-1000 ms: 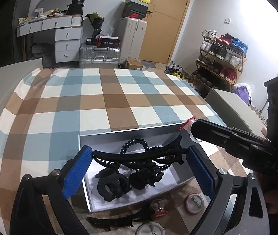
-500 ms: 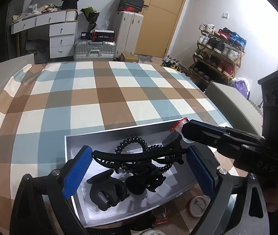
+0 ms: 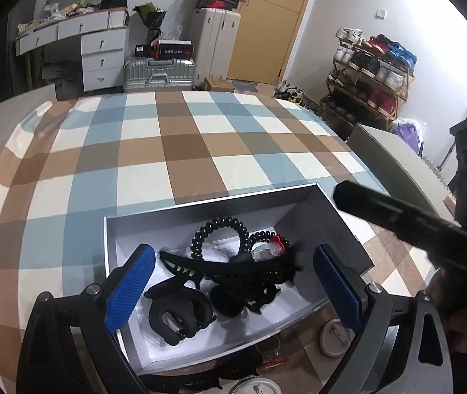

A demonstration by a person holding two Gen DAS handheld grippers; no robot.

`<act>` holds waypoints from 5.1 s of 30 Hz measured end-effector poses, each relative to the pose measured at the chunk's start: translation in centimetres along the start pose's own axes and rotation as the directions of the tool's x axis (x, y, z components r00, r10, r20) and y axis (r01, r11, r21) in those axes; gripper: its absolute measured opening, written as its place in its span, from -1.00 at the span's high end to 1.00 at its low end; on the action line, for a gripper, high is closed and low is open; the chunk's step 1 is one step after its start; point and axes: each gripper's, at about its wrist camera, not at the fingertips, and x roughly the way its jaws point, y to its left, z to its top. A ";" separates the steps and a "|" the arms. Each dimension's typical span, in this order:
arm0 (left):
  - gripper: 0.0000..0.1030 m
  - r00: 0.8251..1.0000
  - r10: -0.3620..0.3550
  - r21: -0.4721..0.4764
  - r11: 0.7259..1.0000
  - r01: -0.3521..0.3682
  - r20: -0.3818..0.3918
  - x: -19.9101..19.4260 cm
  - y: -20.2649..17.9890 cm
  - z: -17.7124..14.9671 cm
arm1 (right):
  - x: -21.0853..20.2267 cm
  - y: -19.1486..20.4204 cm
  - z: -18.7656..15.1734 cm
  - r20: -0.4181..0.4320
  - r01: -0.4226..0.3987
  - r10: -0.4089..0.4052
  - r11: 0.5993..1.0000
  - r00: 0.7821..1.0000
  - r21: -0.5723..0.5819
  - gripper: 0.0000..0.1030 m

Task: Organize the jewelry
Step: 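Lower the comb clip into the box with the left tool while the right tool drops the clear item in, then withdraw both open tools from the box, then grasp the red-rimmed white pin badge with the right tool, then grasp the plain white pin badge with the left tool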

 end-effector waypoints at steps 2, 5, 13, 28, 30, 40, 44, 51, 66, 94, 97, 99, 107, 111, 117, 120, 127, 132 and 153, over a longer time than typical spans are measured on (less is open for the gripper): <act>-0.84 1.000 -0.002 0.014 1.000 0.002 0.013 -0.4 -0.3 0.1 | -0.7 0.0 0.0 0.019 0.008 -0.008 1.000 1.000 0.003 0.20; -0.85 1.000 0.016 0.029 0.999 -0.016 0.021 -0.8 -0.5 0.2 | -1.4 -0.1 -0.1 0.031 0.016 -0.017 1.000 0.999 0.015 0.20; -0.85 0.996 0.057 0.031 0.998 -0.060 0.071 -2.5 -0.6 -0.2 | -3.3 0.3 -0.8 0.052 0.030 -0.031 0.999 0.998 0.023 0.07; -0.85 0.977 0.140 0.006 0.990 -0.143 0.160 -5.6 -0.4 -2.0 | -6.5 1.8 -3.1 0.098 0.065 -0.065 0.998 0.993 -0.002 -0.39; -0.85 0.976 0.144 0.003 0.989 -0.147 0.164 -5.9 -0.5 -2.3 | -6.9 1.9 -3.5 0.100 0.069 -0.068 0.998 0.993 0.000 -0.44; -0.85 0.969 0.165 -0.023 0.986 -0.164 0.183 -6.9 -0.5 -4.4 | -7.8 2.6 -5.2 0.094 0.090 -0.087 0.996 0.992 -0.026 -0.67; -0.85 0.972 0.169 -0.033 0.986 -0.166 0.165 -6.6 -0.4 -6.1 | -7.2 2.7 -6.5 0.060 0.110 -0.106 0.993 0.992 -0.053 -0.74; -0.85 0.979 0.176 -0.108 0.980 -0.164 0.106 -5.3 0.9 -8.8 | -4.4 2.5 -9.3 -0.058 0.166 -0.173 0.980 0.983 -0.111 -0.75; -0.85 0.986 0.161 -0.156 0.976 -0.154 0.033 -4.8 1.6 -11.2 | -1.8 3.0 -11.0 -0.161 0.242 -0.281 0.943 0.946 -0.228 -0.73; -0.85 0.992 0.124 -0.142 0.983 -0.120 0.024 -5.1 1.3 -11.6 | 0.3 4.2 -11.2 -0.191 0.263 -0.352 0.889 0.916 -0.375 0.19; -0.85 0.993 0.120 -0.146 0.983 -0.115 0.024 -5.1 1.4 -11.7 | 0.2 4.0 -11.1 -0.195 0.256 -0.341 0.898 0.920 -0.358 0.19; -0.85 0.993 0.119 -0.146 0.983 -0.115 0.024 -5.2 1.3 -11.7 | 0.2 3.9 -11.1 -0.194 0.256 -0.338 0.900 0.921 -0.353 0.20; -0.85 0.991 0.130 -0.145 0.981 -0.125 0.020 -5.3 1.1 -11.8 | -0.2 3.3 -10.9 -0.188 0.246 -0.311 0.920 0.932 -0.305 0.20; -0.85 0.992 0.124 -0.137 0.983 -0.121 0.011 -5.2 0.8 -11.7 | -0.7 3.0 -10.7 -0.173 0.239 -0.293 0.931 0.940 -0.276 0.19; -0.85 0.996 0.088 -0.067 0.994 -0.087 0.021 -5.0 -0.4 -11.0 | -2.0 2.9 -10.7 -0.131 0.209 -0.245 0.947 0.961 -0.243 0.19; -0.85 0.995 0.090 -0.014 0.996 -0.090 0.033 -5.0 -1.2 -10.5 | -2.4 2.8 -10.7 -0.134 0.200 -0.235 0.952 0.963 -0.233 0.19; -0.84 0.995 0.093 0.004 0.996 -0.093 -0.033 -3.2 -1.6 -9.3 | -4.6 2.8 -10.4 -0.086 0.188 -0.209 0.959 0.974 -0.211 0.19; -0.83 0.992 0.098 -0.003 0.995 -0.098 -0.079 -2.6 -1.6 -9.2 | -5.7 2.9 -10.4 -0.057 0.170 -0.184 0.965 0.981 -0.201 0.19; 0.16 0.975 0.194 0.075 0.979 -0.187 -0.104 -1.6 -2.5 -9.3 | -7.3 1.2 -11.0 -0.019 0.171 -0.175 0.975 0.984 -0.145 0.19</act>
